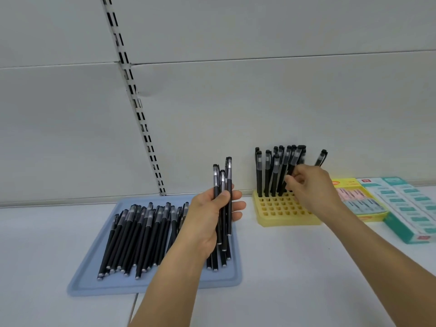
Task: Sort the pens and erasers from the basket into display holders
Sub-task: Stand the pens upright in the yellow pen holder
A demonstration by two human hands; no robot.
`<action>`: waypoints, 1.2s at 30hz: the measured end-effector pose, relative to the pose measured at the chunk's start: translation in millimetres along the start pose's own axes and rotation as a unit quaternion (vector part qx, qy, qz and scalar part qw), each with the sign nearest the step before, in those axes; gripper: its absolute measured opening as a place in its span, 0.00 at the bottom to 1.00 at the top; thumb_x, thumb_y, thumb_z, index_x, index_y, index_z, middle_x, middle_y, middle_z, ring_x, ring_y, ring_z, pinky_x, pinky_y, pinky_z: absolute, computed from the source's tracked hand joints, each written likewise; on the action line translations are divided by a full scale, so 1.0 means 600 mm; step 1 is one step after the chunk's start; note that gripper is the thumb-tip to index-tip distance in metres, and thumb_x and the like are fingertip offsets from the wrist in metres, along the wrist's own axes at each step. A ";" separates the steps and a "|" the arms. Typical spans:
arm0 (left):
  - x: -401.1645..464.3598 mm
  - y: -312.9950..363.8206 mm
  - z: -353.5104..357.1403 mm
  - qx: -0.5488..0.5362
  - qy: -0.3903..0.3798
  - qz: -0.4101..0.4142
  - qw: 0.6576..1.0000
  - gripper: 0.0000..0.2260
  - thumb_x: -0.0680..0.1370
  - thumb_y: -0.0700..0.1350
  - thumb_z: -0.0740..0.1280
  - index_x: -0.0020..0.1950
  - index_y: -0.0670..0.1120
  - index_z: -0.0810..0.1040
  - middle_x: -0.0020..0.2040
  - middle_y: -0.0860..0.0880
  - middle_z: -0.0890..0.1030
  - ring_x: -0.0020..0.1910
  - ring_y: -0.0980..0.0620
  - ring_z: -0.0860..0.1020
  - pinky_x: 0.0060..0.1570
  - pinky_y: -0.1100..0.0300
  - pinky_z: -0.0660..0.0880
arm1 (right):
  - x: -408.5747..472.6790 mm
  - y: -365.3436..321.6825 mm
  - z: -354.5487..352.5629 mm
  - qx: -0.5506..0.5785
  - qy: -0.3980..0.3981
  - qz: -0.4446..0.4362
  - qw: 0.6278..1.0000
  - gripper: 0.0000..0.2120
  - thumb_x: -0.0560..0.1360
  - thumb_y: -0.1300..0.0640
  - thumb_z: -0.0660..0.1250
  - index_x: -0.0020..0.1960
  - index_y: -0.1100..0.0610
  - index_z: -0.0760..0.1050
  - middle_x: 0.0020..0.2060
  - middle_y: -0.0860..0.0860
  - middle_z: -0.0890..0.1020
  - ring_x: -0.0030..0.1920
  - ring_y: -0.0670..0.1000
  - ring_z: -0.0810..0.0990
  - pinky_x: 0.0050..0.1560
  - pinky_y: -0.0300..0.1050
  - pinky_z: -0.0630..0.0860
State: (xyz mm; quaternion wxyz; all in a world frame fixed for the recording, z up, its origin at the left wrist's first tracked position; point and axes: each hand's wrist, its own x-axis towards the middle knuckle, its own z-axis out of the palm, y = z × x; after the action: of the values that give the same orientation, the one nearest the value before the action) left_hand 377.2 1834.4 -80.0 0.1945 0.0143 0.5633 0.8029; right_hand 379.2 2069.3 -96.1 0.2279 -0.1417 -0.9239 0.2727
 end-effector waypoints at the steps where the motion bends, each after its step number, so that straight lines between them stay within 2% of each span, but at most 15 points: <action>1: 0.000 -0.001 0.001 0.000 -0.001 -0.001 1.000 0.09 0.82 0.38 0.60 0.56 0.40 0.79 0.44 0.46 0.85 0.41 0.50 0.83 0.47 0.55 0.80 | 0.003 0.001 0.003 -0.017 -0.009 -0.002 1.000 0.08 0.77 0.54 0.66 0.40 0.56 0.76 0.37 0.51 0.83 0.37 0.53 0.80 0.41 0.49 0.79; 5: -0.003 -0.004 0.007 0.006 -0.005 0.000 1.000 0.09 0.83 0.38 0.59 0.56 0.40 0.79 0.45 0.46 0.85 0.43 0.49 0.84 0.48 0.55 0.80 | 0.007 0.000 0.010 -0.036 -0.055 0.028 0.997 0.10 0.77 0.52 0.67 0.39 0.55 0.76 0.35 0.51 0.83 0.37 0.52 0.80 0.39 0.46 0.77; 9: -0.004 -0.004 0.012 0.009 -0.014 0.006 1.000 0.09 0.83 0.39 0.60 0.56 0.39 0.79 0.46 0.45 0.85 0.44 0.49 0.84 0.48 0.56 0.81 | -0.019 -0.024 -0.012 -0.062 0.011 0.046 0.997 0.13 0.75 0.44 0.67 0.41 0.53 0.73 0.35 0.46 0.78 0.39 0.50 0.77 0.37 0.45 0.73; 11: -0.003 -0.006 0.020 0.017 -0.026 0.008 0.999 0.09 0.83 0.39 0.60 0.55 0.40 0.79 0.45 0.45 0.85 0.44 0.49 0.84 0.47 0.57 0.81 | -0.040 -0.052 -0.022 0.017 0.021 0.008 1.000 0.12 0.77 0.45 0.65 0.40 0.52 0.73 0.34 0.45 0.77 0.36 0.47 0.76 0.35 0.43 0.70; 14: -0.006 -0.013 0.043 0.053 -0.064 0.009 0.996 0.10 0.83 0.39 0.60 0.53 0.39 0.80 0.44 0.46 0.85 0.43 0.49 0.83 0.48 0.58 0.81 | -0.060 -0.097 -0.030 0.205 -0.099 -0.019 0.974 0.10 0.77 0.47 0.67 0.41 0.51 0.79 0.35 0.46 0.80 0.36 0.44 0.77 0.37 0.38 0.72; 15: -0.007 -0.015 0.052 0.067 -0.079 0.010 0.995 0.10 0.83 0.39 0.60 0.53 0.39 0.80 0.44 0.45 0.85 0.43 0.49 0.83 0.48 0.58 0.81 | -0.059 -0.103 -0.034 0.243 -0.116 -0.019 0.963 0.09 0.76 0.49 0.68 0.41 0.52 0.80 0.34 0.46 0.81 0.35 0.44 0.77 0.37 0.37 0.73; 17: -0.008 -0.020 0.063 0.080 -0.091 0.012 0.993 0.09 0.83 0.39 0.60 0.55 0.38 0.79 0.45 0.44 0.85 0.44 0.48 0.84 0.48 0.57 0.81 | -0.052 -0.103 -0.049 0.289 -0.093 -0.003 0.953 0.09 0.77 0.54 0.69 0.39 0.55 0.79 0.29 0.46 0.78 0.29 0.44 0.74 0.31 0.36 0.71; 19: -0.004 -0.024 0.064 0.074 -0.072 0.013 0.995 0.09 0.83 0.39 0.59 0.57 0.40 0.78 0.46 0.43 0.85 0.45 0.47 0.84 0.49 0.55 0.81 | -0.039 -0.088 -0.074 0.329 -0.026 0.038 0.943 0.09 0.78 0.56 0.67 0.41 0.58 0.76 0.27 0.49 0.77 0.24 0.46 0.71 0.25 0.38 0.69; 21: 0.000 -0.026 0.057 0.050 -0.045 0.007 0.998 0.09 0.83 0.39 0.59 0.58 0.40 0.77 0.47 0.43 0.86 0.47 0.46 0.85 0.49 0.55 0.81 | -0.026 -0.063 -0.097 0.277 0.048 0.039 0.959 0.08 0.79 0.55 0.65 0.43 0.57 0.75 0.29 0.51 0.79 0.23 0.49 0.75 0.26 0.43 0.73; 23: 0.001 -0.026 0.052 0.030 -0.035 0.003 0.999 0.09 0.83 0.39 0.59 0.59 0.40 0.77 0.47 0.43 0.86 0.48 0.46 0.85 0.50 0.55 0.81 | -0.014 -0.040 -0.105 0.176 0.080 0.016 0.981 0.07 0.80 0.54 0.63 0.45 0.55 0.73 0.32 0.51 0.81 0.24 0.48 0.78 0.33 0.49 0.79; 26: -0.002 -0.026 0.055 0.021 -0.035 0.002 0.999 0.09 0.83 0.39 0.59 0.59 0.39 0.77 0.48 0.43 0.86 0.48 0.46 0.85 0.50 0.55 0.81 | -0.006 -0.019 -0.092 0.093 0.067 -0.012 0.993 0.07 0.80 0.53 0.62 0.45 0.54 0.71 0.35 0.50 0.81 0.26 0.44 0.79 0.39 0.53 0.81; 29: -0.004 -0.026 0.060 0.024 -0.039 0.004 0.999 0.09 0.83 0.39 0.59 0.59 0.40 0.77 0.48 0.42 0.85 0.48 0.46 0.85 0.50 0.55 0.82 | -0.001 -0.011 -0.076 0.085 0.045 -0.020 0.995 0.07 0.81 0.53 0.61 0.45 0.54 0.70 0.35 0.49 0.81 0.27 0.44 0.81 0.40 0.53 0.81; 33: -0.004 -0.024 0.058 0.023 -0.036 0.007 0.999 0.09 0.83 0.39 0.58 0.58 0.39 0.77 0.48 0.42 0.85 0.48 0.46 0.84 0.49 0.56 0.82 | 0.002 -0.013 -0.061 0.054 0.028 -0.026 0.998 0.06 0.81 0.53 0.59 0.47 0.54 0.70 0.36 0.50 0.82 0.29 0.44 0.81 0.40 0.48 0.80; 36: -0.006 -0.025 0.056 0.020 -0.034 0.004 0.999 0.09 0.83 0.39 0.58 0.58 0.39 0.77 0.49 0.42 0.85 0.48 0.46 0.84 0.50 0.55 0.82 | 0.005 -0.017 -0.055 0.033 0.023 -0.033 0.999 0.06 0.81 0.53 0.59 0.48 0.54 0.70 0.35 0.49 0.81 0.30 0.46 0.81 0.42 0.50 0.80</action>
State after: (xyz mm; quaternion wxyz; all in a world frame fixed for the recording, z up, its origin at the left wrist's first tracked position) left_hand 392.9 1867.9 -80.4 0.2094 0.0477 0.5725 0.7912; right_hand 391.4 2076.7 -64.7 0.2629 -0.1101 -0.9130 0.2920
